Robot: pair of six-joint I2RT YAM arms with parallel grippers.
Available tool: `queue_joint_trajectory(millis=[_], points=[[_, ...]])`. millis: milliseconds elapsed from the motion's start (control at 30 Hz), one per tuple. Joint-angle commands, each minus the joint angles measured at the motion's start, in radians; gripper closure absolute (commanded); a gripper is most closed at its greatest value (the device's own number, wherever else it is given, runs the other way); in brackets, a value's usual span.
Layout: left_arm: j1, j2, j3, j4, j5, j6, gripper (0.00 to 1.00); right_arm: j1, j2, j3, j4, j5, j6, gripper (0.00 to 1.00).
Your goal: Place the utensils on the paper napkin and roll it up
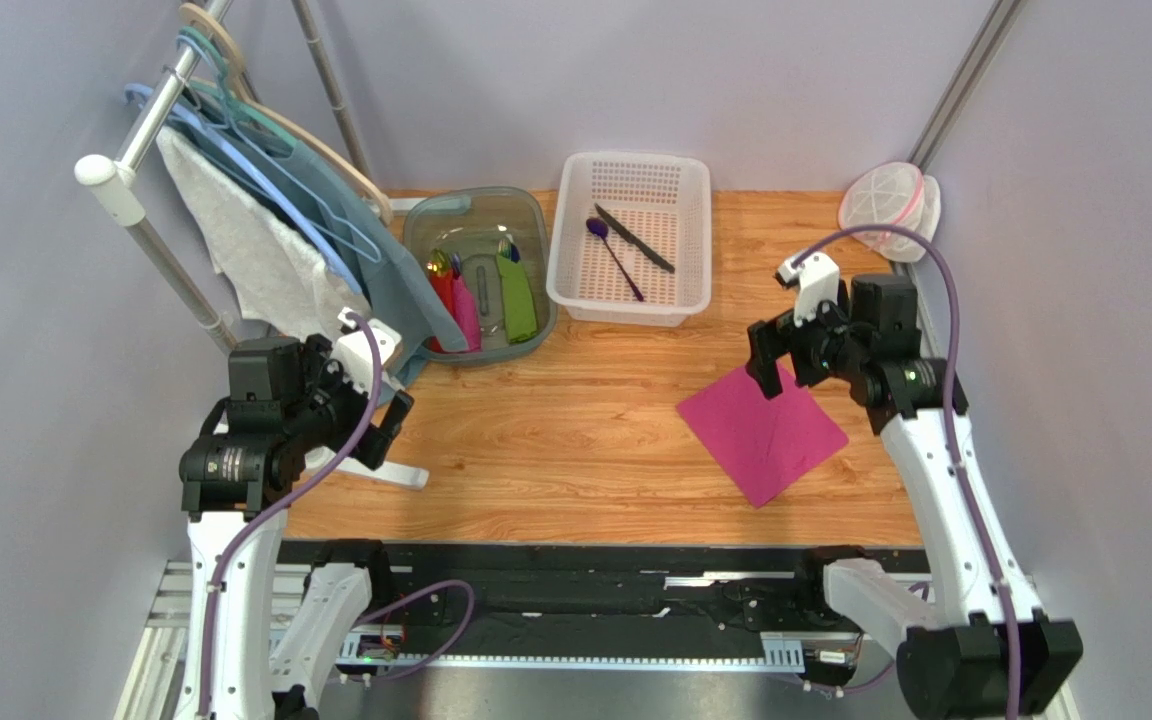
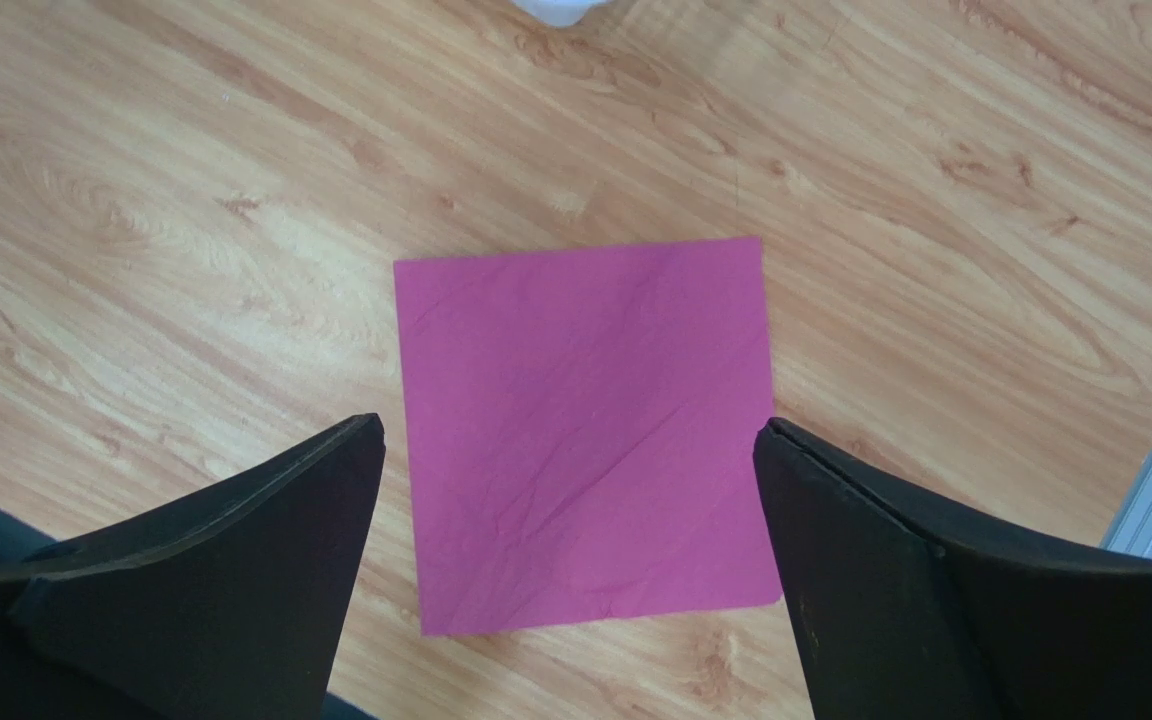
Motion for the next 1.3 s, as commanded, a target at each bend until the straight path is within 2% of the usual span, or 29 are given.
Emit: queue_joint_trajectory(millis=[0, 100, 267, 367, 500, 600, 633, 700, 933, 1067, 1267], points=[[0.004, 0.043, 0.064, 0.114, -0.027, -0.101, 0.01, 0.008, 0.153, 0.183, 0.009, 0.011, 0.003, 0.0], [0.004, 0.069, 0.081, 0.157, 0.002, -0.159, 0.01, 0.012, 0.291, 0.287, -0.011, 0.023, 0.039, 0.0], [0.005, 0.1, 0.092, 0.218, 0.039, -0.205, 0.01, 0.02, 0.541, 0.596, -0.074, -0.009, 0.018, 0.0], [0.004, 0.088, 0.092, 0.25, 0.127, -0.153, 0.01, 0.037, 0.705, 0.808, -0.118, -0.053, -0.017, 0.0], [0.005, 0.069, 0.083, 0.273, 0.229, -0.121, 0.01, 0.1, 0.879, 1.001, -0.075, -0.055, -0.034, 0.0], [0.004, 0.094, 0.083, 0.276, 0.237, -0.131, 0.01, 0.133, 1.014, 1.14, -0.042, -0.05, -0.04, 0.05], [0.005, 0.1, 0.084, 0.276, 0.231, -0.134, 0.01, 0.14, 1.053, 1.171, -0.035, -0.059, -0.037, 0.12], [0.005, 0.122, 0.086, 0.276, 0.226, -0.145, 0.01, 0.157, 1.153, 1.241, -0.002, -0.049, -0.025, 0.18], [0.005, 0.158, 0.092, 0.273, 0.203, -0.158, 0.01, 0.177, 1.373, 1.312, 0.139, -0.009, 0.018, 0.32], [0.004, 0.169, 0.093, 0.263, 0.179, -0.167, 0.01, 0.175, 1.452, 1.312, 0.24, 0.039, 0.029, 0.33], [0.005, 0.186, 0.104, 0.25, 0.156, -0.164, 0.01, 0.175, 1.555, 1.338, 0.301, 0.048, 0.038, 0.37]])
